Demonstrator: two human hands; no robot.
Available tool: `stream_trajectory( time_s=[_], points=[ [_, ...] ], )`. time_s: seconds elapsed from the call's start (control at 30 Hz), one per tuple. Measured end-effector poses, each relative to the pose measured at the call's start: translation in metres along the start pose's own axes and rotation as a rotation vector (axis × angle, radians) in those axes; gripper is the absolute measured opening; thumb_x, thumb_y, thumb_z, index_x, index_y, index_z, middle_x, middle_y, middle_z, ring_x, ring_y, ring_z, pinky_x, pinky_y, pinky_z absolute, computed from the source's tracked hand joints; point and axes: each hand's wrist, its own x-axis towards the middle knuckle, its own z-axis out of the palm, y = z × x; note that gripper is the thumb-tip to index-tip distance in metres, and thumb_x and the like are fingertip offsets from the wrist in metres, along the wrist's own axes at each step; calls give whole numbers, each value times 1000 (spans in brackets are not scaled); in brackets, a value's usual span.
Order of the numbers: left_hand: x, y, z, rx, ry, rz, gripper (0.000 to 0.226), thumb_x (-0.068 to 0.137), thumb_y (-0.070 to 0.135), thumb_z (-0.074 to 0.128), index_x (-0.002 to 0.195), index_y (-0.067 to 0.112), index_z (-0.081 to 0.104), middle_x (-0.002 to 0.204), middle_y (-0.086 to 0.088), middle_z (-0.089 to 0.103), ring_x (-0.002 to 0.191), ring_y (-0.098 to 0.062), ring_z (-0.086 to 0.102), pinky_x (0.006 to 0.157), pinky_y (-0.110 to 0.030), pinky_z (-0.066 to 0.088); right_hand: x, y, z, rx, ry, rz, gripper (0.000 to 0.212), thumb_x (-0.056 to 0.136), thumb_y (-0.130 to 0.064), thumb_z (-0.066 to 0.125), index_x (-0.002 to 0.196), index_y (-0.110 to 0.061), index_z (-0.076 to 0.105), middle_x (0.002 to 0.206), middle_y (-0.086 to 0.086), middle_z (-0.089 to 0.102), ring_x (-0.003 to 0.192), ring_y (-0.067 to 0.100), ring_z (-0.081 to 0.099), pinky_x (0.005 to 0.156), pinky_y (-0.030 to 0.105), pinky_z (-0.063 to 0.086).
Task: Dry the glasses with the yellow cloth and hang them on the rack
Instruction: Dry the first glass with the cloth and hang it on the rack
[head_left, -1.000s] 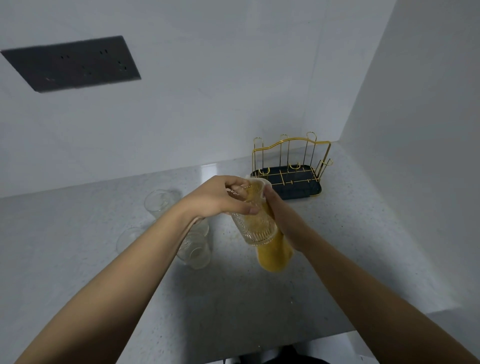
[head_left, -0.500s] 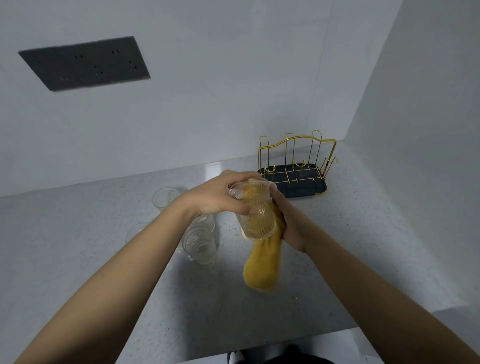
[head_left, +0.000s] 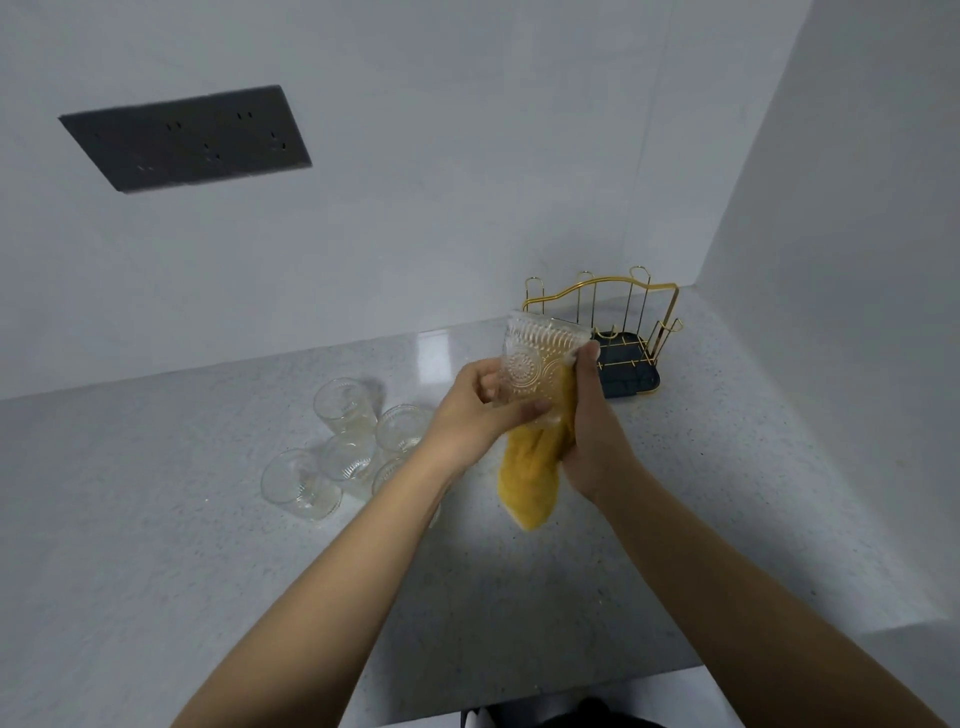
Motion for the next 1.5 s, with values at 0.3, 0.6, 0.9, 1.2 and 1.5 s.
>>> stream_trajectory(
  time_s=[0.3,0.6,0.9,1.2,1.5],
  points=[
    [-12,5,15,-536,78,35,63,72,25,72,131,12,54,113,-6,71,103,-17,68,93,-30,52,-2,-14,16,-280,74,-100,77,76,-73,24,140,-31,29,132,-2,51,116,16,51,106,47,37],
    [-16,16,16,-892,-97,-61,39,83,17,58,119,2,59,99,-10,74,92,-18,72,95,-41,51,2,-28,26,-308,79,-438,54,93,-35,47,139,-23,22,114,-5,52,95,7,60,71,18,53],
    [-10,14,7,-1003,-78,-216,58,82,22,64,134,0,48,121,-24,63,115,-34,61,98,-49,47,7,-24,16,-313,-45,-421,33,88,-37,55,111,-33,32,109,1,51,98,18,61,78,27,55],
    [-13,14,15,-917,82,-128,46,95,18,53,138,2,46,132,-20,59,114,-29,63,96,-42,52,11,-17,21,-480,285,-629,16,92,-26,53,81,-31,43,83,-1,47,65,-7,46,56,12,41],
    [-25,23,20,-1030,-30,-338,42,94,32,55,126,5,55,100,-23,72,102,-33,67,87,-40,57,7,-7,22,-485,183,-584,83,69,-50,66,138,-35,23,132,-14,36,123,6,43,97,21,44]
  ],
)
